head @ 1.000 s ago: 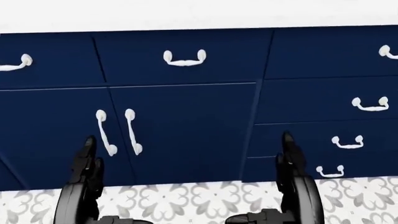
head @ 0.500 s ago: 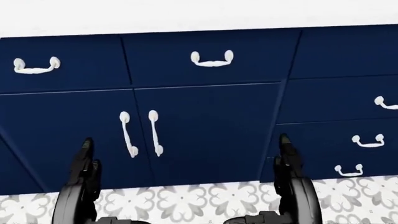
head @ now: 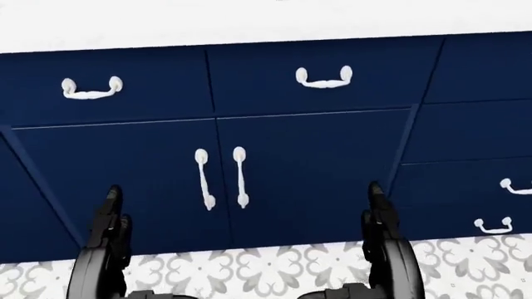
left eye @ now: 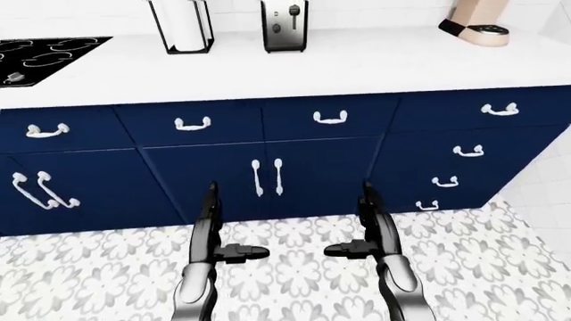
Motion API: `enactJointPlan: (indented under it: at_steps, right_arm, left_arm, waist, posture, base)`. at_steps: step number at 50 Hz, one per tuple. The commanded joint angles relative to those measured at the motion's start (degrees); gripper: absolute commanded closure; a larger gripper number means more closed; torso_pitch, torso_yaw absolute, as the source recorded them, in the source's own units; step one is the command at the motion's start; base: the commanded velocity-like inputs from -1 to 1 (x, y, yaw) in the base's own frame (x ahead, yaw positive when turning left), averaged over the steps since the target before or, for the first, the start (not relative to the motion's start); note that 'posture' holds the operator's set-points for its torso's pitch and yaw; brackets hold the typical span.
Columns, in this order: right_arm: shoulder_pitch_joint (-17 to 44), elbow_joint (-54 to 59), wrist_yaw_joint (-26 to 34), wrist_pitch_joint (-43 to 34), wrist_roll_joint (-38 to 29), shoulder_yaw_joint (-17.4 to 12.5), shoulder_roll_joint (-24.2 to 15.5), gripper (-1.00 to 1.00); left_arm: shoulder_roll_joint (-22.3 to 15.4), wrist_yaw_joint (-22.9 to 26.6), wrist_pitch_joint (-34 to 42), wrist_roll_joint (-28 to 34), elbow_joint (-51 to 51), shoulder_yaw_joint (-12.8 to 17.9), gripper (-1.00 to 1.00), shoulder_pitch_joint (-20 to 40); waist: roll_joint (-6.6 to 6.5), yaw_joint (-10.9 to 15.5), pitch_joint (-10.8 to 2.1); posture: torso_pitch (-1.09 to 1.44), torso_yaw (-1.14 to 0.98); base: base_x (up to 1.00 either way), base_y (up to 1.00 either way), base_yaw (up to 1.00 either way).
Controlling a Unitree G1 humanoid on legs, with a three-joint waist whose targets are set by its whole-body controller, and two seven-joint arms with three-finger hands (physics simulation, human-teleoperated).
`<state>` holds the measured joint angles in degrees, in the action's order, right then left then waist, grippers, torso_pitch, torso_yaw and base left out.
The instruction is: Push down the lever of the toaster to turn it on.
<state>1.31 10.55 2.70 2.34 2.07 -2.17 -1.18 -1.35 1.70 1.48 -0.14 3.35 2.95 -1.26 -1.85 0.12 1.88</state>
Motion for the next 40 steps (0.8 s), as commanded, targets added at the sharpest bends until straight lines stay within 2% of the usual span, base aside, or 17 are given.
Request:
enactJointPlan:
  at_steps: [1, 4, 5, 6, 8, 11, 12, 13, 16, 17, 19, 23, 24, 26, 27, 30, 40]
  right_arm:
    - [1.18, -2.84, -0.44, 1.95, 0.09, -1.01, -0.57, -1.00]
    - [1.08, -3.15, -0.42, 1.72, 0.05, -0.96, -0.55, -1.00]
    - [1.04, -3.33, -0.40, 1.56, 0.01, -0.93, -0.56, -1.00]
    - [0.98, -3.54, -0.23, 1.51, 0.26, -0.96, -0.50, -1.00]
    - [1.02, -3.78, -0.29, 0.88, 0.30, -1.00, -0.50, -1.00]
    - [0.79, -4.60, -0.48, 0.26, 0.50, -1.09, -0.42, -1.00]
    - [0.76, -4.68, -0.60, 0.54, 0.75, -1.24, -0.36, -1.00]
    - [0.71, -4.72, -0.53, 0.62, 0.88, -1.23, -0.35, -1.00]
    - [0.62, -4.45, -0.36, 0.83, 0.32, -0.91, -0.48, -1.00]
    - [0.66, -4.31, -0.45, 0.96, 0.18, -0.93, -0.48, -1.00]
    - [0.68, -4.15, -0.44, 1.08, 0.14, -0.94, -0.47, -1.00]
    - [-0.16, -6.52, -1.09, -0.28, 0.18, -0.88, -0.16, -1.00]
    - [-0.15, -6.54, -1.10, -0.38, 0.17, -0.87, -0.17, -1.00]
    - [0.08, -6.08, -1.15, -0.21, 0.16, -0.94, -0.22, -1.00]
    - [0.11, -6.00, -1.19, -0.20, 0.05, -0.90, -0.25, -1.00]
    - [0.47, -5.12, -1.16, 0.36, 0.12, -1.04, -0.32, -1.00]
    - [1.09, -3.50, -1.05, 1.43, 0.25, -1.25, -0.54, -1.00]
  left_arm:
    - [0.25, 0.31, -1.61, -0.07, -3.11, -0.89, -1.00, 1.28]
    - [0.23, 0.29, -2.26, -0.08, -2.11, -0.78, -1.00, 1.65]
    - [0.24, 0.25, -2.14, -0.03, -2.34, -0.84, -1.00, 1.55]
    - [0.23, 0.27, -2.47, -0.04, -1.99, -0.83, -1.00, 1.57]
    - [0.18, 0.27, -3.00, -0.08, -1.29, -0.73, -1.00, 1.78]
    - [0.20, 0.22, -2.71, -0.07, -1.73, -0.79, -1.00, 1.67]
    - [0.20, 0.21, -2.56, -0.05, -1.95, -0.82, -1.00, 1.59]
    - [0.18, 0.23, -2.66, -0.08, -1.81, -0.78, -1.00, 1.66]
    - [0.22, 0.19, -2.03, -0.01, -2.76, -0.88, -1.00, 1.37]
    - [0.21, 0.20, -2.04, -0.02, -2.73, -0.85, -1.00, 1.40]
    - [0.23, 0.23, -2.05, -0.03, -2.82, -0.87, -1.00, 1.30]
    - [0.23, 0.22, -1.87, -0.05, -2.99, -0.85, -1.00, 1.34]
    - [0.24, 0.20, -1.71, -0.04, -3.26, -0.86, -1.00, 1.25]
    - [0.21, 0.22, -2.13, -0.05, -2.75, -0.80, -1.00, 1.35]
    - [0.20, 0.24, -2.16, -0.09, -2.71, -0.76, -1.00, 1.36]
    - [0.20, 0.25, -2.39, -0.11, -2.46, -0.74, -1.00, 1.37]
    - [0.29, 0.08, -1.75, -0.31, -2.85, -0.72, -1.00, 1.40]
  waist:
    - [0.29, -0.28, -0.88]
    - [1.87, -0.28, -0.77]
    - [3.03, -0.04, -0.04]
    - [2.47, 0.17, -0.32]
    - [2.97, 0.42, -0.60]
    - [4.99, 0.92, -1.09]
    - [5.01, 1.01, -0.72]
    - [3.97, 0.91, -0.88]
    - [3.48, 0.84, -1.58]
    - [3.07, 1.75, -2.46]
    - [2.16, 1.00, -0.75]
    - [1.69, -0.27, -0.94]
    - [1.24, -0.36, -2.00]
    - [-0.91, -0.71, -2.08]
    - [0.62, -0.82, -1.41]
    - [0.78, -0.74, -1.97]
    - [1.65, -0.38, -1.89]
  posture:
    - [0.00, 0.00]
    - [0.00, 0.00]
    - [0.00, 0.00]
    - [0.00, 0.00]
    - [0.00, 0.00]
    - [0.00, 0.00]
    - [0.00, 0.00]
    - [0.00, 0.00]
    - [0.00, 0.00]
    - [0.00, 0.00]
    - [0.00, 0.00]
    - [0.00, 0.00]
    - [0.00, 0.00]
    - [0.00, 0.00]
    - [0.00, 0.00]
    - [0.00, 0.00]
    - [0.00, 0.00]
  base:
    - [0.00, 0.28, 0.00]
    - [0.00, 0.28, 0.00]
    - [0.00, 0.00, 0.00]
    - [0.00, 0.00, 0.00]
    - [0.00, 0.00, 0.00]
    - [0.00, 0.00, 0.00]
    - [0.00, 0.00, 0.00]
    - [0.00, 0.00, 0.00]
    - [0.00, 0.00, 0.00]
    - [0.00, 0.00, 0.74]
    - [0.00, 0.00, 0.81]
    - [0.00, 0.00, 0.51]
    - [0.00, 0.00, 0.00]
    - [0.00, 0.00, 0.00]
    - [0.00, 0.00, 0.00]
    - [0.00, 0.00, 0.00]
    - [0.00, 0.00, 0.00]
